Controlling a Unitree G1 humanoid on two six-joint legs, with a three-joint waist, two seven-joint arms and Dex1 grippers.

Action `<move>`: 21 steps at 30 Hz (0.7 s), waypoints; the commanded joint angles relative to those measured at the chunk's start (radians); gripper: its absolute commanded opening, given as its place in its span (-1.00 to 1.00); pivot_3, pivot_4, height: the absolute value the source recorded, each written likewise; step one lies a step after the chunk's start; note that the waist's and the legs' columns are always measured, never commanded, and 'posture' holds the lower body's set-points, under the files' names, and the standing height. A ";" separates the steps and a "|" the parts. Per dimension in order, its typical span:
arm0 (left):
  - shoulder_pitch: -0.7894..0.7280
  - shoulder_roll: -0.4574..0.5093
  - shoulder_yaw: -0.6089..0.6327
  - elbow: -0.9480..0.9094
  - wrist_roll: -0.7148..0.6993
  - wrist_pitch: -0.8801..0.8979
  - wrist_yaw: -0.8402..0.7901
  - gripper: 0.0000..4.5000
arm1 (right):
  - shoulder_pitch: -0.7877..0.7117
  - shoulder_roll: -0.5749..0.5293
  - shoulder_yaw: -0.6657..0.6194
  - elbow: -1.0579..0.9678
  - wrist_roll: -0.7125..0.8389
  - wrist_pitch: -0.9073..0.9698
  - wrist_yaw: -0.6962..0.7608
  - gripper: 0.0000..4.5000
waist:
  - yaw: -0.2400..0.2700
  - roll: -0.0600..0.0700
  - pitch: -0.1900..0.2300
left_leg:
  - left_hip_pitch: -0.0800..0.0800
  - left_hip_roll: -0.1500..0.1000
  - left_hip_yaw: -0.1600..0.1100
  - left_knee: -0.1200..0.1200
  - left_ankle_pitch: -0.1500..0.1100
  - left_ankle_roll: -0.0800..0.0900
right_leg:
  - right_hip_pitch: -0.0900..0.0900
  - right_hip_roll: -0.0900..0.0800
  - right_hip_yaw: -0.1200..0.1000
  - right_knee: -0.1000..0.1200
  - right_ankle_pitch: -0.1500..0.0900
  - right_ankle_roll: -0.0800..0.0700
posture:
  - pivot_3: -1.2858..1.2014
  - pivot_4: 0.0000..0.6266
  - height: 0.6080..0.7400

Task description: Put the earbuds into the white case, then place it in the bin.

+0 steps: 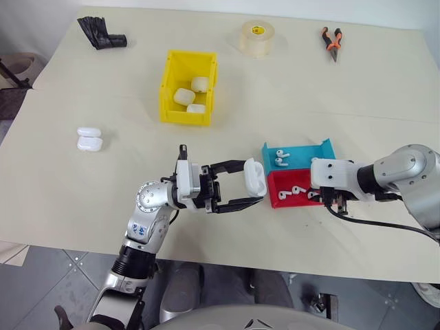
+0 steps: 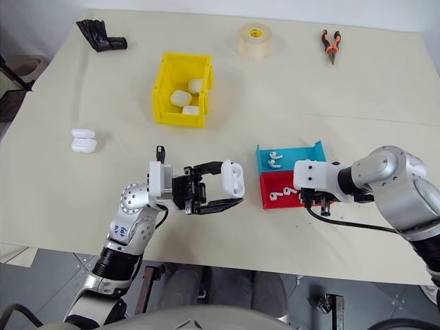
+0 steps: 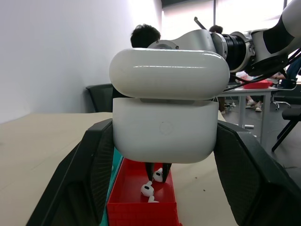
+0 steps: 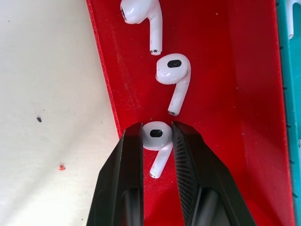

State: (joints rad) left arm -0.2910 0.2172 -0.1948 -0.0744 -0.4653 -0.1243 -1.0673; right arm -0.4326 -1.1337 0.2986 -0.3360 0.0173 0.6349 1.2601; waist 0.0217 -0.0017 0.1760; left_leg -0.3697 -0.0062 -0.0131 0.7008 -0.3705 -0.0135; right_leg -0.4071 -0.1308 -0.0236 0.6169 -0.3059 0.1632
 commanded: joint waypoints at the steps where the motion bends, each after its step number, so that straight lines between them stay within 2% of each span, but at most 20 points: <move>1: -0.009 0.001 0.007 -0.041 -0.018 -0.002 -0.004 0.23 | 0.016 0.006 -0.005 0.007 -0.009 0.015 -0.014 -0.74 | 0.000 0.000 0.000 | 0.000 0.000 0.000 0.000 0.000 0.000 | 0.000 0.000 0.000 0.000 0.000 0.000 | 0.03 -0.52 1.00; 7: -0.012 0.008 0.013 -0.036 -0.030 0.005 -0.020 0.23 | 0.010 0.015 -0.050 0.000 0.028 0.035 -0.025 -0.74 | 0.000 0.000 0.000 | 0.000 0.000 0.000 0.000 0.000 0.000 | 0.000 0.000 0.000 0.000 0.000 0.000 | 0.03 -0.52 1.00; 10: -0.020 0.019 0.024 -0.028 -0.051 0.020 -0.044 0.23 | 0.002 0.054 -0.168 -0.014 0.142 0.070 -0.020 -0.74 | -0.001 0.000 0.000 | 0.000 0.000 0.000 0.000 0.000 0.000 | 0.000 0.000 0.000 0.000 0.000 0.000 | 0.03 -0.52 1.00; 15: -0.052 0.019 0.051 0.018 -0.058 0.001 -0.072 0.23 | 0.070 0.144 -0.374 -0.056 0.318 0.004 -0.030 -0.74 | 0.001 0.000 0.000 | 0.000 0.000 0.000 0.000 0.000 0.000 | 0.000 0.000 0.000 0.001 0.000 0.000 | 0.03 -0.52 1.00; 18: -0.076 -0.001 0.071 0.051 -0.078 -0.003 -0.083 0.23 | 0.103 0.237 -0.463 -0.093 0.408 -0.022 -0.087 -0.74 | 0.003 0.000 0.000 | 0.000 0.000 0.000 0.000 0.000 0.000 | 0.000 0.000 -0.001 0.000 0.000 0.000 | 0.03 -0.52 1.00; 21: -0.110 -0.022 0.075 0.077 -0.111 0.047 -0.096 0.23 | 0.123 0.378 -0.544 -0.135 0.539 -0.073 -0.141 -0.74 | 0.002 0.000 0.000 | 0.000 0.000 0.000 0.000 0.000 0.000 | 0.000 0.000 -0.001 0.001 0.000 0.000 | 0.03 -0.52 1.00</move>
State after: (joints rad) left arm -0.3805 0.2064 -0.1264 0.0162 -0.5359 -0.0939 -1.1536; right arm -0.3146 -0.7854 -0.1836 -0.4148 0.4753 0.5911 1.1508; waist 0.0232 -0.0018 0.1761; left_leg -0.3700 -0.0063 -0.0132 0.7006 -0.3704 -0.0137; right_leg -0.4072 -0.1307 -0.0241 0.6179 -0.3058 0.1635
